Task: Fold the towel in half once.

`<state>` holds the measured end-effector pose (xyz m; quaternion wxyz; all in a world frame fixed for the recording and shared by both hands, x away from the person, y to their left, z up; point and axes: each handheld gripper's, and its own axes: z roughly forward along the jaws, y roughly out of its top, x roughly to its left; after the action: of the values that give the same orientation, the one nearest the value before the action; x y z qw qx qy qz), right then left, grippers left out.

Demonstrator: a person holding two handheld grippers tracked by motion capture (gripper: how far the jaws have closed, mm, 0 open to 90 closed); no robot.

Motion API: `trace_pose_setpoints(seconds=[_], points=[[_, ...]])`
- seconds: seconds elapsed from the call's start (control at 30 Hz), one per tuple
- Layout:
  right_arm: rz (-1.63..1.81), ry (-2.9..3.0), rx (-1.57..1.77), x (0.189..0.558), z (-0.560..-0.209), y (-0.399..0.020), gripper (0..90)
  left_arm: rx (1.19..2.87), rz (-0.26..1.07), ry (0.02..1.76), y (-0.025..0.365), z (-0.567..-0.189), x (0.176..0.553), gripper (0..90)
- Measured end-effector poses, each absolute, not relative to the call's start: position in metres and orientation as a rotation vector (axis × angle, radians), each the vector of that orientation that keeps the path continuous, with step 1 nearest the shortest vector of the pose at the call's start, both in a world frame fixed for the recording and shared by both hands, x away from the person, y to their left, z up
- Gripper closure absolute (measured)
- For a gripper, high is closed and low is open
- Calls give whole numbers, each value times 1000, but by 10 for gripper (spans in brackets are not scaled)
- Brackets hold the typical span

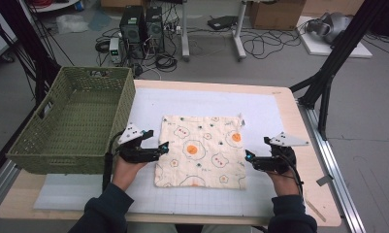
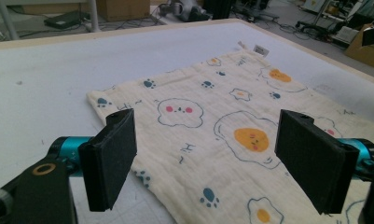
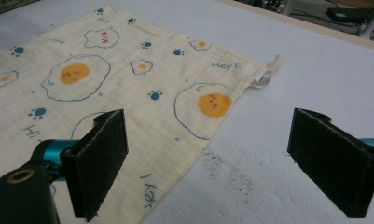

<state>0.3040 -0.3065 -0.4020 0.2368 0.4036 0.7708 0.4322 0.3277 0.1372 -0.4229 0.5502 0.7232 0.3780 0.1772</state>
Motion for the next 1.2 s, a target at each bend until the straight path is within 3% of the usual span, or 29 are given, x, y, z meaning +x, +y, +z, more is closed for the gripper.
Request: trace_pose_setpoints(seconds=[0.4, 0.6, 0.93, 1.2], points=[[1187, 2132, 1110, 303, -405, -307, 114, 1702, 409, 969, 133, -421, 350, 204], [1175, 2167, 1125, 307, -408, -308, 114, 1700, 364, 1036, 125, -416, 370, 241], [1205, 2160, 1133, 310, -408, -308, 114, 1725, 406, 1065, 108, -406, 399, 256], [1203, 2171, 1124, 310, -406, -306, 114, 1781, 457, 1125, 104, -420, 419, 287]])
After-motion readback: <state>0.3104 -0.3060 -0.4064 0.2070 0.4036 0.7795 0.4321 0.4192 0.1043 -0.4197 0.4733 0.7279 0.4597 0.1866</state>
